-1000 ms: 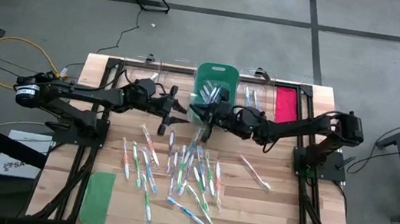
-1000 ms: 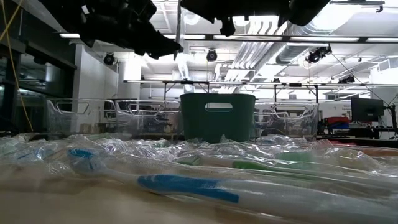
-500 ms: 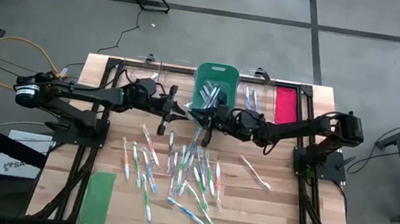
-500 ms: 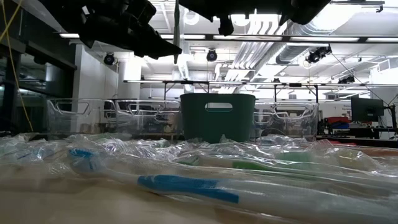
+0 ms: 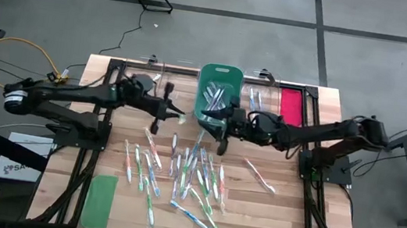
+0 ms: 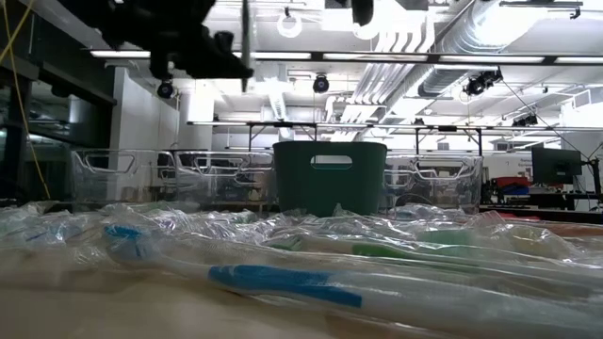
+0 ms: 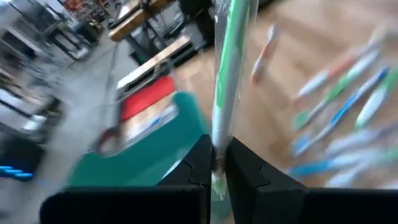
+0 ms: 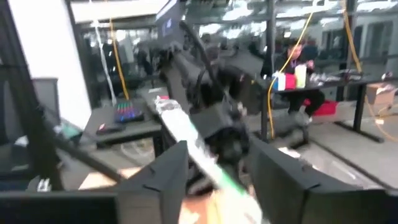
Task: Pick & Place Toothbrushes
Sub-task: Put the green toothbrush into the left transparent bin
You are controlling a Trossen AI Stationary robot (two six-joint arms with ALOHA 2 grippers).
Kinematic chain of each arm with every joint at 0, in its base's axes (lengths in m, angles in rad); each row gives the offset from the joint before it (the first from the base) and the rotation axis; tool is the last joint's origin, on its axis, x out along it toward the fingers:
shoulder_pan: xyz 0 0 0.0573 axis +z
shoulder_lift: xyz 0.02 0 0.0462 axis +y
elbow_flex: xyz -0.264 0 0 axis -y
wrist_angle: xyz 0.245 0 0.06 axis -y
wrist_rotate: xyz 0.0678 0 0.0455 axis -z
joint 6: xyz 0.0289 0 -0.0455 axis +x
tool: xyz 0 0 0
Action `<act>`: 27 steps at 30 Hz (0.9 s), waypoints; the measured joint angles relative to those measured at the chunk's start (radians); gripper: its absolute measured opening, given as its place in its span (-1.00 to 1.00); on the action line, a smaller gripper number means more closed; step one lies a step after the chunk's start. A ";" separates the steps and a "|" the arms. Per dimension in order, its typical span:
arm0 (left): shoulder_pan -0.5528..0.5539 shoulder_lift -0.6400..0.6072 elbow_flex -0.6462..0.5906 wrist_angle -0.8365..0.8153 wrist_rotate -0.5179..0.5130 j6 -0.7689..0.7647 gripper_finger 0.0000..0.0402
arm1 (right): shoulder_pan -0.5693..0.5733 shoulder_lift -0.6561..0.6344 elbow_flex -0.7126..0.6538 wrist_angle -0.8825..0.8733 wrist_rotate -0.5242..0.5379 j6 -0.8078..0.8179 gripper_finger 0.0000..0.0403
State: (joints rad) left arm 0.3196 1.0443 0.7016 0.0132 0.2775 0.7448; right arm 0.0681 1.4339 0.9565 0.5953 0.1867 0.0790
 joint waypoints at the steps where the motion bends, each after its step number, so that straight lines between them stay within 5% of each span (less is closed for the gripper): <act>1: 0.009 -0.025 0.012 -0.040 -0.022 0.060 -0.92 | 0.007 -0.007 0.000 -0.017 0.000 0.005 -0.08; 10: 0.094 -0.215 0.033 -0.379 -0.311 0.586 -0.92 | 0.062 -0.020 0.000 -0.072 0.018 0.005 0.02; 27: 0.355 -0.121 0.033 -0.368 -0.871 1.182 -0.92 | 0.069 -0.020 0.000 -0.131 0.076 0.005 -0.01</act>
State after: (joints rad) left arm 0.6745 0.9236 0.7349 -0.3549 -0.5933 1.9265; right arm 0.1375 1.4137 0.9565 0.4645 0.2630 0.0845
